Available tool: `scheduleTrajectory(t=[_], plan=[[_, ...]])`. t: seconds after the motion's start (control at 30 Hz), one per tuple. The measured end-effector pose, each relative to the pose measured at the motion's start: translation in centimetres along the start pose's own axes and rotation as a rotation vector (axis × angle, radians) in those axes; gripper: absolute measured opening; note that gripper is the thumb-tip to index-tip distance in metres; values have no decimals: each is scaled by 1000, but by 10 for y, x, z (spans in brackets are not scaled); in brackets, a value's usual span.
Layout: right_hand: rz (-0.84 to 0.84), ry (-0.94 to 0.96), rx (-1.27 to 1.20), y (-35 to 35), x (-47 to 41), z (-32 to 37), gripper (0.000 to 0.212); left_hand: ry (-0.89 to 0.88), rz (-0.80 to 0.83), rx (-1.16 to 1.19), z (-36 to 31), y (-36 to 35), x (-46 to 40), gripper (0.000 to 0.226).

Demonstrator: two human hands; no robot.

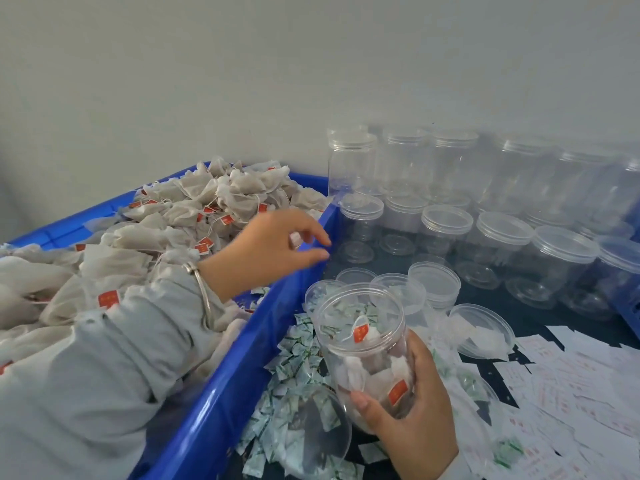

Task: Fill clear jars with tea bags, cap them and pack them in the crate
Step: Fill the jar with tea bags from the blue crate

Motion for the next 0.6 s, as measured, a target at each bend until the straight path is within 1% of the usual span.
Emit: scheduleTrajectory(t=[0.07, 0.1, 0.17, 0.23, 0.27, 0.37, 0.4, 0.43, 0.5, 0.6], plan=[[-10, 4, 6, 0, 0, 2, 104, 159, -153, -48, 38, 23, -5, 25], [-10, 5, 2, 0, 1, 3, 103, 229, -198, -74, 56, 31, -5, 24], [4, -4, -28, -2, 1, 2, 102, 349, -204, -118, 90, 35, -3, 19], [16, 3, -34, -4, 2, 2, 101, 443, -93, -165, 112, 22, 2, 19], [18, 11, -30, -4, 3, 3, 100, 463, 5, -205, 117, 12, 4, 21], [11, 28, -16, -2, 3, 4, 97, 476, 402, -400, 120, -21, 11, 40], [5, 29, -11, -2, 3, 4, 98, 498, 515, -450, 119, -28, 16, 42], [2, 25, -8, -1, 3, 3, 99, 529, 595, -472, 120, -32, 20, 41], [3, 22, -15, -1, 2, 3, 100, 573, 666, -455, 120, -34, 25, 38], [18, 17, -42, -3, 2, 4, 101, 550, 671, -474, 118, -36, 23, 36]])
Point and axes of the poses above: each hand's wrist, its own x-axis away from the middle knuckle, its own y-axis out of the back of the hand, z = x × y, the point moved 7 cm from there along -x, towards the middle knuckle, and after that the axes turned 7 degrees about x, right-handed, at the moved point
